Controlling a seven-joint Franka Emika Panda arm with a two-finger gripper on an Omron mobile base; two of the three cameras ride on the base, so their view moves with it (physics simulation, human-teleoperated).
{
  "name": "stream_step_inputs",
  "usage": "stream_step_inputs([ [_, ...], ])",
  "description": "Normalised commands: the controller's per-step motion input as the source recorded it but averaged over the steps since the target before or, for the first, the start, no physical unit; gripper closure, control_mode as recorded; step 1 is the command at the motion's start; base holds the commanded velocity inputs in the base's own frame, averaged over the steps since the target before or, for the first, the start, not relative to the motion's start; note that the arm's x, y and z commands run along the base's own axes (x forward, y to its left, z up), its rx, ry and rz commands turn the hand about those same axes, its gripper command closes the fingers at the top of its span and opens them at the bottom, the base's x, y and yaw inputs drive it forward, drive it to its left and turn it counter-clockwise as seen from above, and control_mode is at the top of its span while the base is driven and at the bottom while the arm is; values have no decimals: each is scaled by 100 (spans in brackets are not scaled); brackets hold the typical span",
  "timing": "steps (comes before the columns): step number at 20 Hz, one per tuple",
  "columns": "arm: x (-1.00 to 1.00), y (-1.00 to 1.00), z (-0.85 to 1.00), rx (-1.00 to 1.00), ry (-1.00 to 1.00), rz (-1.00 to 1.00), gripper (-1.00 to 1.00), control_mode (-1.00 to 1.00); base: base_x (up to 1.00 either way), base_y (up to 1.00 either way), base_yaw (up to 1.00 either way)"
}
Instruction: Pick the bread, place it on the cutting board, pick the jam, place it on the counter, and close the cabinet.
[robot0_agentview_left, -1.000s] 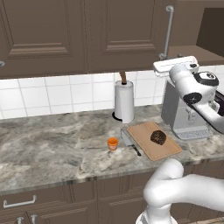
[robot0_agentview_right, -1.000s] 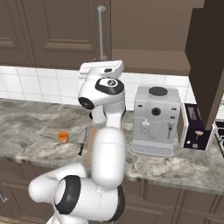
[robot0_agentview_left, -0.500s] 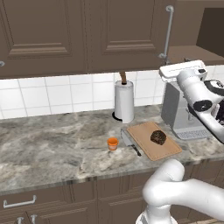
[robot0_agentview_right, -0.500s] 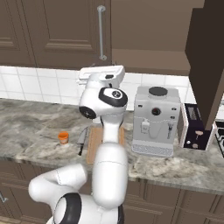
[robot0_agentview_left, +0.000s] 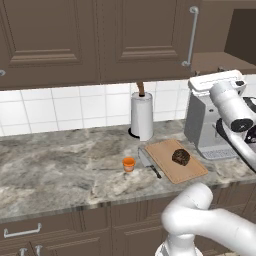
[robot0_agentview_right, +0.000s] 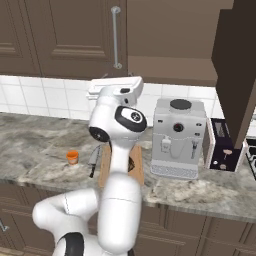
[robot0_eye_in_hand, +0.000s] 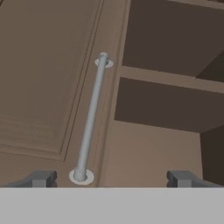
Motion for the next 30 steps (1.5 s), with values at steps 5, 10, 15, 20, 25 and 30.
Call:
stream_step_inputs([
  [5, -39, -6, 29, 0, 10, 0, -100, -100, 0, 0, 0],
  [10, -38, -4, 37, 0, 15, 0, -100, -100, 0, 0, 0],
  [15, -39, -6, 37, 0, 17, 0, -100, -100, 0, 0, 0],
  [20, -39, -7, 36, 0, 18, 0, -100, -100, 0, 0, 0],
  [25, -37, -7, 38, 0, 19, 0, -100, -100, 0, 0, 0],
  [30, -34, -8, 37, 0, 18, 0, -100, -100, 0, 0, 0],
])
